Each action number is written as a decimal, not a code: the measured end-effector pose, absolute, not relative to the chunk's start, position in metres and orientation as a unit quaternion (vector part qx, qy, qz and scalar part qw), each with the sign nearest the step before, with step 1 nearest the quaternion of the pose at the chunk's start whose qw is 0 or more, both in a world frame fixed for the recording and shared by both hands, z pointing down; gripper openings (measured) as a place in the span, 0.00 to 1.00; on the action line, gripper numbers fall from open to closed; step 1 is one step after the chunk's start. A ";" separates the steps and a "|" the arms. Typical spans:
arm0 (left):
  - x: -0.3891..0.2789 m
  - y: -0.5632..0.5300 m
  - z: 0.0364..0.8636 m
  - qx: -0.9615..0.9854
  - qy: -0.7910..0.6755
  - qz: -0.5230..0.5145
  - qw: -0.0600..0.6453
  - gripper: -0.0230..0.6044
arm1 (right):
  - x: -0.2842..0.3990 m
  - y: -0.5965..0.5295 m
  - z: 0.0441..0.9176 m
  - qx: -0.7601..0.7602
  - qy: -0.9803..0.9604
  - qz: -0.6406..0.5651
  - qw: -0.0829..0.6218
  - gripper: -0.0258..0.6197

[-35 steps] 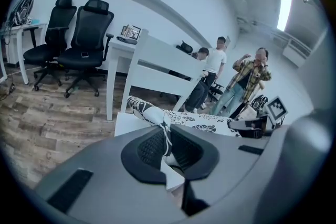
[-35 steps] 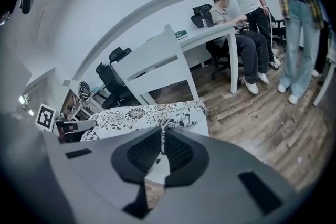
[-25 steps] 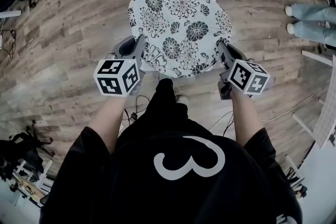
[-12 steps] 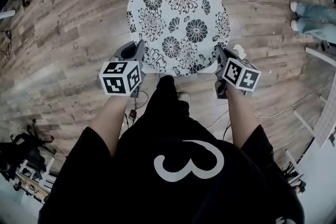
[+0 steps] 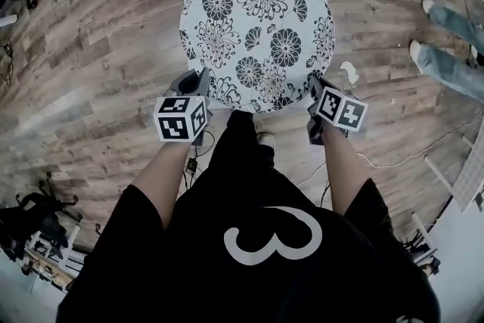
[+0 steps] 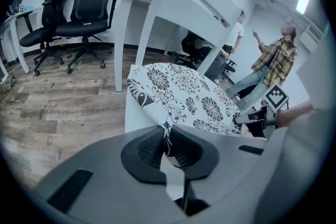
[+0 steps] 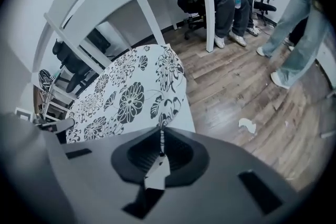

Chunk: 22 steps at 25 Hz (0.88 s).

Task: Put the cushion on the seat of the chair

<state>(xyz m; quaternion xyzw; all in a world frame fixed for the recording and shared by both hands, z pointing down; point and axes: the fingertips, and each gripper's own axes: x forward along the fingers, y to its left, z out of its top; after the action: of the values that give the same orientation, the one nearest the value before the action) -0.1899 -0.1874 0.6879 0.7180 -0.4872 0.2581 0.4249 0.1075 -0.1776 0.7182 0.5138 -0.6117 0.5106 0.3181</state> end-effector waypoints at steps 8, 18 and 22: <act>-0.193 -0.183 0.719 0.695 -0.490 0.279 0.447 0.08 | 0.109 -0.177 0.739 0.512 -0.608 0.518 0.315 0.07; -0.204 -0.173 0.734 0.675 -0.489 0.282 0.474 0.20 | 0.112 -0.176 0.746 0.498 -0.608 0.538 0.304 0.14; -0.213 -0.169 0.740 0.664 -0.501 0.280 0.479 0.34 | 0.116 -0.174 0.747 0.496 -0.606 0.545 0.298 0.20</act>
<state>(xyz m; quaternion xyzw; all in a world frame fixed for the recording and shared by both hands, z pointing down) -0.2127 -0.1689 0.7396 0.6639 -0.5012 0.2799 0.4793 0.1165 -0.1739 0.7475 0.4964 -0.6060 0.5453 0.2985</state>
